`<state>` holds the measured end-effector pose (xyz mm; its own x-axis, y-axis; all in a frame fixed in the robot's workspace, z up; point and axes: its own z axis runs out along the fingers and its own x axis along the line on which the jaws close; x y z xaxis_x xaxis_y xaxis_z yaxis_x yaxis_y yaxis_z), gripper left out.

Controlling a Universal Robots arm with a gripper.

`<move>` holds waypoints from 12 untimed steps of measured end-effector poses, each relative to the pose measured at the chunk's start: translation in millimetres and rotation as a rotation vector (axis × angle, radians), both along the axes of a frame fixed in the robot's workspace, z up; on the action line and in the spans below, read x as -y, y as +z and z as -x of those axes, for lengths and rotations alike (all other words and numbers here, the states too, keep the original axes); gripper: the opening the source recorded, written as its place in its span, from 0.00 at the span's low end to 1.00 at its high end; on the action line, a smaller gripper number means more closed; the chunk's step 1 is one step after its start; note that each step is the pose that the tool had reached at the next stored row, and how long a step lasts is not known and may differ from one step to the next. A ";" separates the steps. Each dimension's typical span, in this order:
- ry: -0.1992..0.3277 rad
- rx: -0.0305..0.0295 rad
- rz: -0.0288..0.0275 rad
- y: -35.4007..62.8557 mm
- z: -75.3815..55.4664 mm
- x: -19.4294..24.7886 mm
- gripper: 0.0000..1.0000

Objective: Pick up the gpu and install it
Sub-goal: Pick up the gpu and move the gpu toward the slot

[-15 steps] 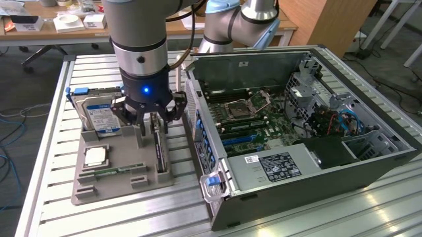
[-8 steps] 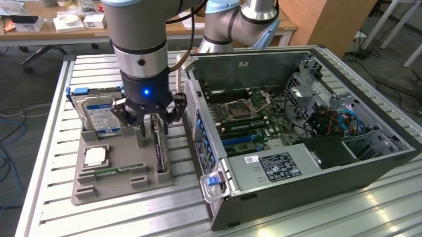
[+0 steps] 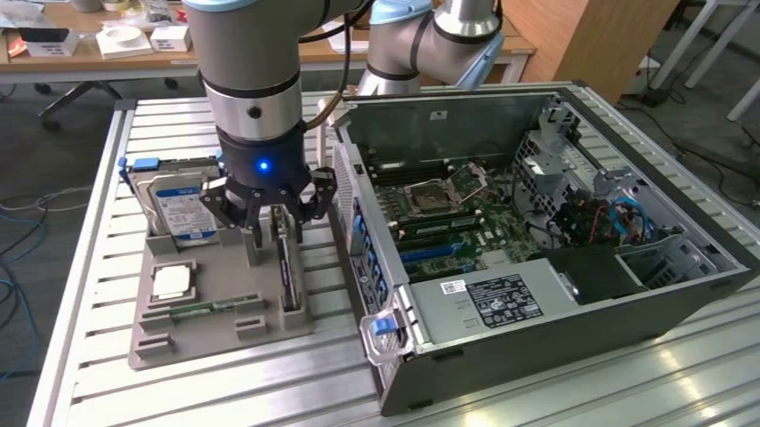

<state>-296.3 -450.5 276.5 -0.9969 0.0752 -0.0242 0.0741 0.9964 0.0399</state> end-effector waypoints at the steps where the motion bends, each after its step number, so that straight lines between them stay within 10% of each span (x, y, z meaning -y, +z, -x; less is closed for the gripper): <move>1: 0.000 0.0000 0.0000 0.0 0.0 0.0 0.53; 12: 0.000 -0.0002 0.0002 -6.1 0.0 0.0 0.53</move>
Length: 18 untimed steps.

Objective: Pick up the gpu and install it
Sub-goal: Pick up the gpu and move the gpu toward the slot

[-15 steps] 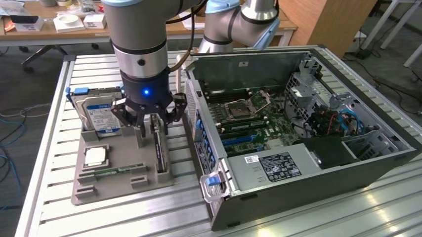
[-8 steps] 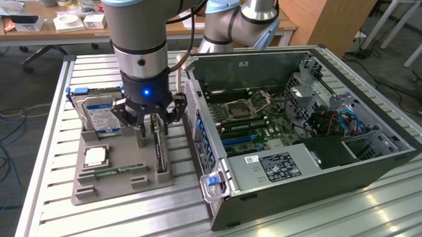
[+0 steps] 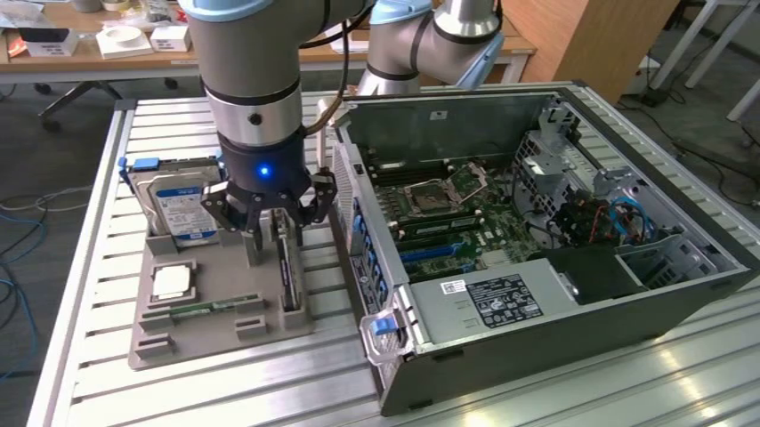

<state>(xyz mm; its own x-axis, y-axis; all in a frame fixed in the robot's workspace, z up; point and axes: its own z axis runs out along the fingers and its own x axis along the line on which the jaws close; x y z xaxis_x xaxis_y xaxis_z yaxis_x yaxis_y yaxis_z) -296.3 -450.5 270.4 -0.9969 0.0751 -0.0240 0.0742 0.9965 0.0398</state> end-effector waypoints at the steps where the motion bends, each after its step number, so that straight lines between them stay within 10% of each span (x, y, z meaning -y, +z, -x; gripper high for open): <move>1: 0.000 -0.0001 0.0001 0.0 0.0 0.0 0.53; 18: 0.000 0.0001 -0.0001 -7.4 -1.0 0.0 0.53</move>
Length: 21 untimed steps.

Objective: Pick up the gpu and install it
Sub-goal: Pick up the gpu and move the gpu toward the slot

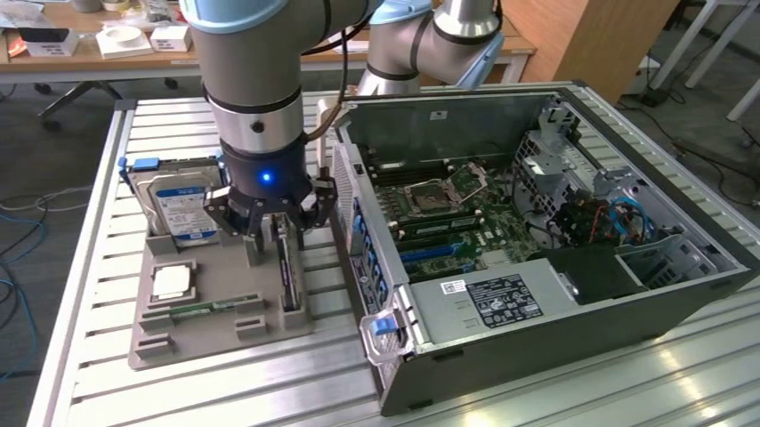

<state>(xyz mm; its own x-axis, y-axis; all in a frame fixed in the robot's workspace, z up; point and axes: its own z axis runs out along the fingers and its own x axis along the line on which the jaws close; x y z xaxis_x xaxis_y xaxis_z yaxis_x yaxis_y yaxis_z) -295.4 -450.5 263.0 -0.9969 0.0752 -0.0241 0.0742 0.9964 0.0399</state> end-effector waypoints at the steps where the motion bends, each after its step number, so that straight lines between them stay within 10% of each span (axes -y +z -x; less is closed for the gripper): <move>1: 0.000 0.0002 -0.0001 -0.6 -0.1 0.0 0.53; 21: 0.000 0.0001 -0.0001 -17.2 -0.8 0.0 0.53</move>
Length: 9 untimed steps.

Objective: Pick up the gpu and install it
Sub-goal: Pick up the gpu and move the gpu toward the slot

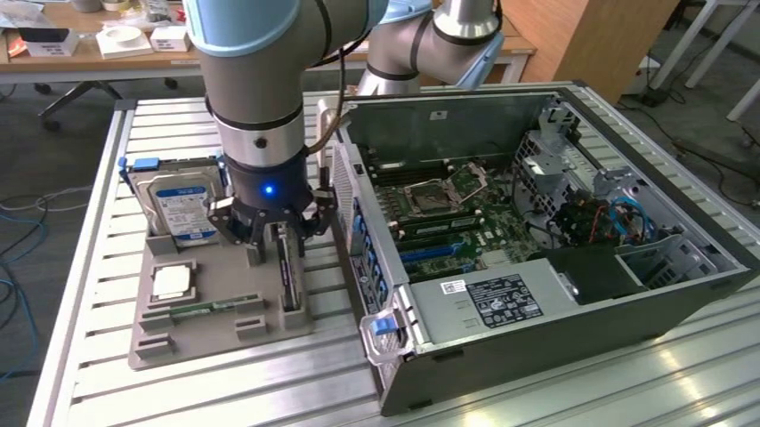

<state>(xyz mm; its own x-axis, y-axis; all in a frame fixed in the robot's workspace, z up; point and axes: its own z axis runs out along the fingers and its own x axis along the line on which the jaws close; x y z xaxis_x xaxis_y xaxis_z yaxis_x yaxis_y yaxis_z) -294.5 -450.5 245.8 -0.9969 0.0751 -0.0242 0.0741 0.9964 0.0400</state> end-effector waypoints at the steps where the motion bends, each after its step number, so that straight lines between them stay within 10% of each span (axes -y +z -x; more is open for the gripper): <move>1: 0.000 0.0000 0.0000 -1.9 0.0 0.0 0.53; 9: 0.000 -0.0001 0.0002 -13.1 0.0 0.1 0.53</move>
<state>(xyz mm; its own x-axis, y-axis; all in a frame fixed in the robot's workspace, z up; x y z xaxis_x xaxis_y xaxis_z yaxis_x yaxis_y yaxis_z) -294.6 -450.6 232.7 -0.9969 0.0751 -0.0241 0.0741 0.9965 0.0398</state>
